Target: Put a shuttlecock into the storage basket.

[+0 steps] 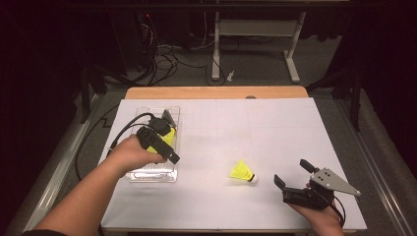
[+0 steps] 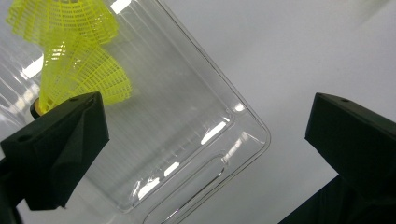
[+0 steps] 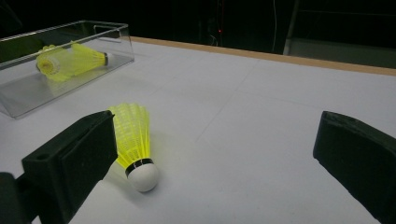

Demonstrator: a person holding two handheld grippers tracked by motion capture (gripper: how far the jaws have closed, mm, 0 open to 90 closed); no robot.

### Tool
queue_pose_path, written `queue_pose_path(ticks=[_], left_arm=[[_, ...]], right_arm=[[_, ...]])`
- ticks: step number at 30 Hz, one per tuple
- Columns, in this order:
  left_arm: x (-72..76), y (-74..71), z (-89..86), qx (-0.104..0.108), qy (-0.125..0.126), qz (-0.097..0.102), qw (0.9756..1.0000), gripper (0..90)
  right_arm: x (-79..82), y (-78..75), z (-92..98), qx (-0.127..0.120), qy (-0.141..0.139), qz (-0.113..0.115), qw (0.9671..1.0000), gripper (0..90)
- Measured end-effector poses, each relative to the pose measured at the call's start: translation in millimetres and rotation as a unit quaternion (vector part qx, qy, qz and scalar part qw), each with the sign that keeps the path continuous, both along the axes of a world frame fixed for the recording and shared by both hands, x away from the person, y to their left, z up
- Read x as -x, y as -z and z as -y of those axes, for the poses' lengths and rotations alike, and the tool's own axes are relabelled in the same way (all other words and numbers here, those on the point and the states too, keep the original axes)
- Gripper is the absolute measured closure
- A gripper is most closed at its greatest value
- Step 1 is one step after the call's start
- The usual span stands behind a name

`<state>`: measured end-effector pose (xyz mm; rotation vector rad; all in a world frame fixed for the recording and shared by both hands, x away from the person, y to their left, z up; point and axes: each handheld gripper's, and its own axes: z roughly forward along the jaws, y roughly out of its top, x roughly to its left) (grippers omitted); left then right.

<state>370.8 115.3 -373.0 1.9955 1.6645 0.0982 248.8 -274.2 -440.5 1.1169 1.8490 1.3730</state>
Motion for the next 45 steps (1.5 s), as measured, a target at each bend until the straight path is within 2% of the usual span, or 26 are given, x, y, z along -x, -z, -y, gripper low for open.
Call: queue_pose_path(ticks=[11,33,43,45], left_arm=[[3.2,-5.0,16.6,0.009,0.012,0.006,0.9999,0.9],[10.8,10.8,60.1,0.009,0.051,-0.005,0.9987,0.9],[16.8,19.0,82.8,0.025,0.065,-0.01,0.9975,0.9],[18.3,21.2,87.0,0.025,0.075,-0.012,0.9968,0.9]], right_arm=[[-0.5,0.0,1.8,-0.004,0.004,-0.001,1.0,0.3],[0.1,-1.1,1.9,-0.003,0.001,0.003,1.0,0.3],[0.2,-1.4,2.2,-0.003,0.001,0.004,1.0,0.3],[0.2,-1.3,2.2,-0.003,0.001,0.003,1.0,0.3]])
